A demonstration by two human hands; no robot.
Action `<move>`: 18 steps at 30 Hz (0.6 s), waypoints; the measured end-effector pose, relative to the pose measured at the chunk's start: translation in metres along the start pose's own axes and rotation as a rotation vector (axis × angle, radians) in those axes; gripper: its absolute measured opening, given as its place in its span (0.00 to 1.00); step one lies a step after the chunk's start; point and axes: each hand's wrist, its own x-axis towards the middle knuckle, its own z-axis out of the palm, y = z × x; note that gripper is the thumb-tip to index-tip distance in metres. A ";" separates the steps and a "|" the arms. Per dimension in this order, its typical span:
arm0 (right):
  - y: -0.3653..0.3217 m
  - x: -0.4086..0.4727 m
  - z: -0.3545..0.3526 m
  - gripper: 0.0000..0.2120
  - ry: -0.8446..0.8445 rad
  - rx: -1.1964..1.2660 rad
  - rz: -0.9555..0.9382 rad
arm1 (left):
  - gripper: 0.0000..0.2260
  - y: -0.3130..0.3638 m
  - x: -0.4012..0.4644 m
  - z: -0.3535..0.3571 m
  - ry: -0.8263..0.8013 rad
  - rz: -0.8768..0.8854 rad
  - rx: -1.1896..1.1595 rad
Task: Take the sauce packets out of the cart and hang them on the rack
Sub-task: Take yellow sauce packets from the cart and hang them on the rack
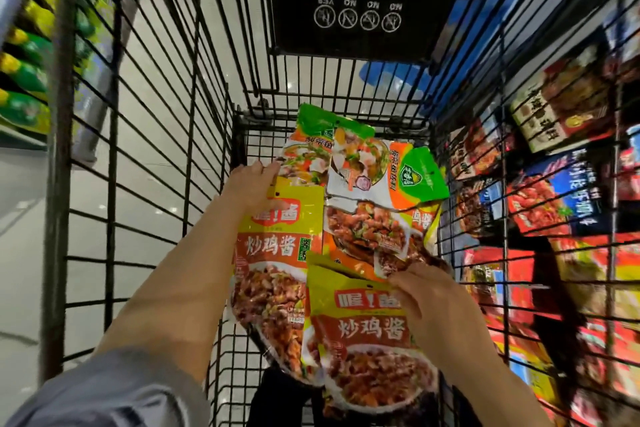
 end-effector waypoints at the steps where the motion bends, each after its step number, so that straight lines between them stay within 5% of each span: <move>1: -0.001 -0.001 0.000 0.09 0.003 -0.004 0.000 | 0.41 0.002 -0.005 0.000 0.006 -0.007 0.046; 7: -0.008 -0.018 -0.003 0.12 -0.056 -0.009 0.058 | 0.34 0.032 -0.058 -0.006 0.162 -0.078 -0.020; 13: -0.021 -0.053 -0.015 0.11 -0.111 -0.035 0.159 | 0.05 0.067 -0.142 -0.015 0.396 -0.038 -0.084; 18: -0.036 -0.087 -0.024 0.10 -0.162 0.078 0.235 | 0.12 0.082 -0.214 -0.016 0.265 -0.056 -0.023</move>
